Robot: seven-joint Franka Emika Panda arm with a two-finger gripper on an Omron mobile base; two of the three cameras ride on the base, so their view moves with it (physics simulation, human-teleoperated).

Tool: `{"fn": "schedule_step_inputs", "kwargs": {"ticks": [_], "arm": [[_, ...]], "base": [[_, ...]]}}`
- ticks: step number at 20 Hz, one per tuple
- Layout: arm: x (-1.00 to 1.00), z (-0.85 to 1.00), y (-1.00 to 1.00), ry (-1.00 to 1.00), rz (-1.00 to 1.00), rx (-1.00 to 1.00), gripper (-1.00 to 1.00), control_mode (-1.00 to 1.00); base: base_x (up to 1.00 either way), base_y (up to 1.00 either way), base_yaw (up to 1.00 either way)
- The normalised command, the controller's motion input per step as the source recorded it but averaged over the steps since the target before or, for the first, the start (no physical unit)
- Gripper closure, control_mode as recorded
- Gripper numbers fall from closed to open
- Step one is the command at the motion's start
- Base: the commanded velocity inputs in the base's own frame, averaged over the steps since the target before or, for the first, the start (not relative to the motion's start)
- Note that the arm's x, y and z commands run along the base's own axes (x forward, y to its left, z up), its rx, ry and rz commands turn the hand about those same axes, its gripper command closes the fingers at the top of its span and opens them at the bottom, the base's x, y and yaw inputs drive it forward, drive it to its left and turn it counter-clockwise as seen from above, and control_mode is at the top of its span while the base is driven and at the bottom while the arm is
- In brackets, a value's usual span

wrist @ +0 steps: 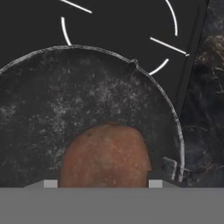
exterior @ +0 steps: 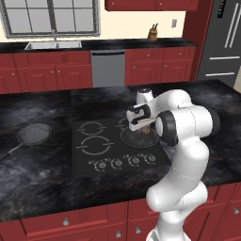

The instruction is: Place both pans onto different burners. Then place the potato and the chicken drumstick on different pans.

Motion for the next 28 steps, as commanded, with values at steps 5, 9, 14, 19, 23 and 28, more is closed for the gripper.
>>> {"fn": "schedule_step_inputs", "kwargs": {"ticks": [5, 9, 14, 19, 23, 28], "arm": [[0.22, -0.49, 0.17, 0.00, 0.00, 0.00, 1.00, -1.00], [0.02, -0.37, 0.14, 0.00, 0.00, 0.00, 1.00, -1.00], [0.01, -0.35, 0.08, 0.00, 0.00, 0.00, -1.00, -1.00], [-0.05, 0.21, 0.02, -0.06, 0.00, 0.00, -1.00, -1.00], [-0.10, 0.52, 0.00, -0.10, 0.00, 0.00, -1.00, -1.00], [-0.02, 0.04, 0.00, -0.01, 0.00, 0.05, -1.00, -1.00]], "base": [[0.00, 0.00, 0.00], [0.00, 0.00, 0.00], [0.00, 0.00, 0.00], [0.00, 0.00, 0.00], [0.00, 0.00, 0.00], [0.00, 0.00, 0.00]]}}
